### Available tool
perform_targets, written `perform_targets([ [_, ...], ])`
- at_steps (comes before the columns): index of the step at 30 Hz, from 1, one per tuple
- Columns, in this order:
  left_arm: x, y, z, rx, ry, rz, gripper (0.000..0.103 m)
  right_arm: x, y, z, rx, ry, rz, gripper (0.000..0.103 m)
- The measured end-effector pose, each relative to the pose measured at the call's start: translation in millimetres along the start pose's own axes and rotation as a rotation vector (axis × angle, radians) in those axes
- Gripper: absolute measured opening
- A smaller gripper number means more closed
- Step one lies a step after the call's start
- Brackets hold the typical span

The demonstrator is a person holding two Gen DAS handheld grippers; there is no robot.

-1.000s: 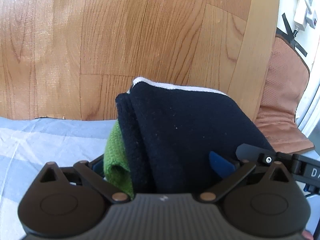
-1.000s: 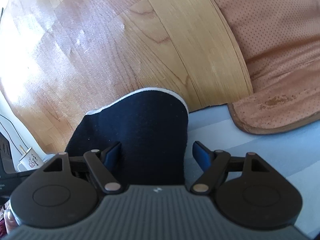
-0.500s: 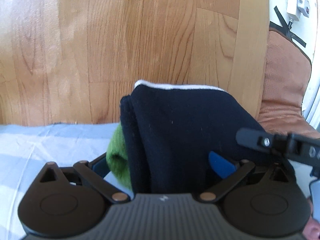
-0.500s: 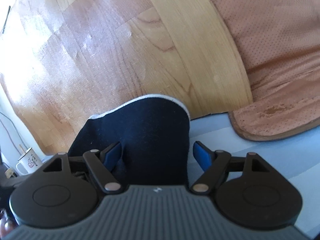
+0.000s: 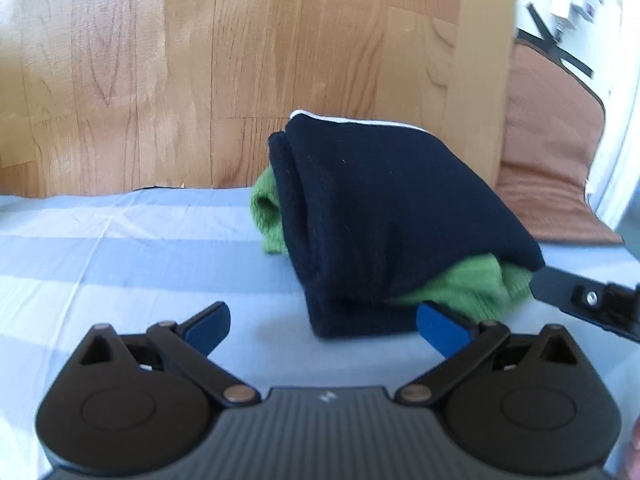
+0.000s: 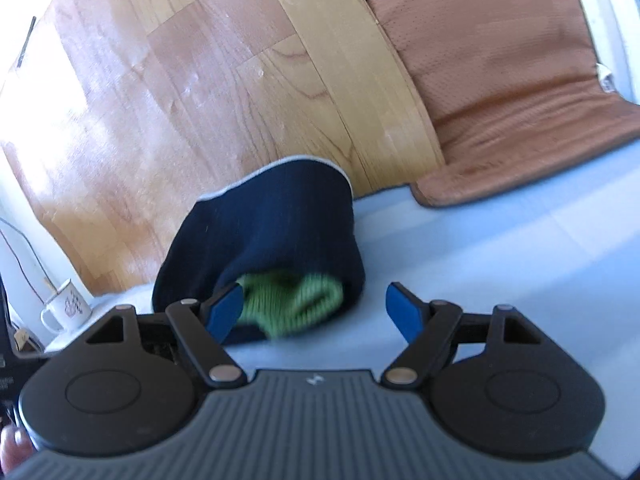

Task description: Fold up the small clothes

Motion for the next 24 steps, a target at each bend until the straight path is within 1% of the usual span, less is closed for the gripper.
perform_targets([
  [1,0.5,8.4,-1.5,-0.026,-0.012,0.025,0.103,0.8,6.4,-5.1,0.001,0.001,-0.007,0.080],
  [2,0.6,14.9,-4.5,-0.034,-0.014,0.033,0.103,1.5,14.1,-10.6,0.001,0.000,-0.010,0.080],
  [4,-1.6,24.4,-17.5,-0.005,-0.017,0.010,0.103,2.9,30.2,-20.1,-0.005,-0.004,-0.016,0.080],
  [5,-1.6,30.8,-21.7,-0.003,-0.020,0.008,0.103,3.5,37.9,-24.6,-0.011,-0.006,-0.021,0.081],
  [8,5.0,54.7,-33.1,-0.041,-0.011,0.034,0.103,7.8,58.6,-35.4,-0.034,-0.008,-0.031,0.082],
  [10,8.9,66.8,-43.3,-0.032,0.002,0.051,0.103,10.8,72.3,-44.1,-0.049,-0.003,-0.041,0.085],
  [12,13.5,74.7,-52.6,-0.012,0.019,0.068,0.103,14.5,84.1,-51.9,-0.063,0.001,-0.043,0.085],
  [14,16.7,85.9,-58.9,-0.026,0.032,0.075,0.103,18.4,93.4,-57.5,-0.080,0.014,-0.049,0.086],
  [16,19.6,94.2,-61.0,-0.051,0.032,0.102,0.103,21.6,101.2,-61.0,-0.095,0.022,-0.053,0.088],
  [21,21.8,101.9,-64.1,-0.068,0.005,0.174,0.103,18.4,112.2,-64.5,-0.127,-0.001,-0.073,0.090],
  [24,24.9,105.7,-62.0,-0.092,0.006,0.206,0.103,20.4,112.5,-65.0,-0.127,0.015,-0.079,0.097],
])
Point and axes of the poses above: each gripper's, at about its wrist camera, not at the fingertips, and y roughly against the way its jaws point, x to its left, z to its top, the point moved 9 cm from there along -y, roughly the way its jaws point, and after that the axes turned 3 degrees about z, right-handed, at the moved point
